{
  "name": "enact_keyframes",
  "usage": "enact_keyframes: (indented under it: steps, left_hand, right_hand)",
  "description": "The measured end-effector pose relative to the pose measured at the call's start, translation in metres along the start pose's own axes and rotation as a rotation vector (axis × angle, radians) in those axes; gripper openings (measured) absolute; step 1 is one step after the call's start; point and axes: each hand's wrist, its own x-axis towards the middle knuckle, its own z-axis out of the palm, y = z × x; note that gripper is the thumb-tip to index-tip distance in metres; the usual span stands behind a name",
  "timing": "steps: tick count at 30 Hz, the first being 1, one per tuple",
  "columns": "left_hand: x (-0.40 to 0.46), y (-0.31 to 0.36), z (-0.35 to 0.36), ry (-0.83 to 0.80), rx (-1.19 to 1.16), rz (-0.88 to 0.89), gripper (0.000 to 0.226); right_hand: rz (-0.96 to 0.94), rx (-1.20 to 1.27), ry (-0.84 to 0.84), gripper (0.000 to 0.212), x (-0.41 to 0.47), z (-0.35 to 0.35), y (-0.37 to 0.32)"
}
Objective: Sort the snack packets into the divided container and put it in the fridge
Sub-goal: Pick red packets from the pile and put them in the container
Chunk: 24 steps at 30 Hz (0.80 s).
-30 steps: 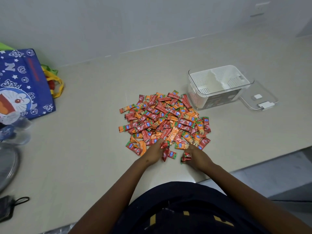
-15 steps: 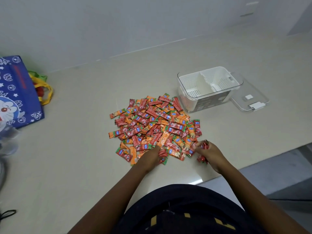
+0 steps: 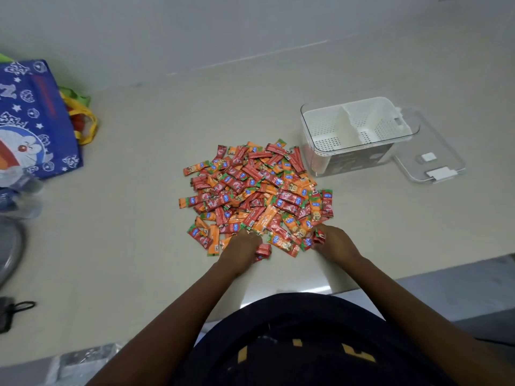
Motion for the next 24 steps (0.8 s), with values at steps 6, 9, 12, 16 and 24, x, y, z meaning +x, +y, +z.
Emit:
enact_keyframes:
  steps: [6,9,12,16,24]
  left_hand:
    - [0.010,0.018,-0.021,0.073,-0.405,-0.135,0.033]
    - [0.030,0.028,-0.036,0.086,-0.394,-0.131,0.032]
    - [0.050,0.035,-0.040,0.030,-0.288,-0.114,0.039]
    - [0.063,0.039,-0.037,-0.082,-0.101,-0.020,0.029]
    - [0.071,0.041,-0.031,-0.144,0.153,0.062,0.031]
  right_hand:
    - [0.023,-0.044,-0.101,0.031,0.009,-0.007,0.009]
    - [0.078,0.209,-0.056,0.016,0.006,-0.020,0.012]
    - [0.170,0.508,-0.018,0.018,0.008,-0.034,0.016]
    - [0.250,0.661,0.004,0.035,0.024,-0.044,0.025]
    - [0.334,0.452,0.224,0.038,0.059,-0.048,0.024]
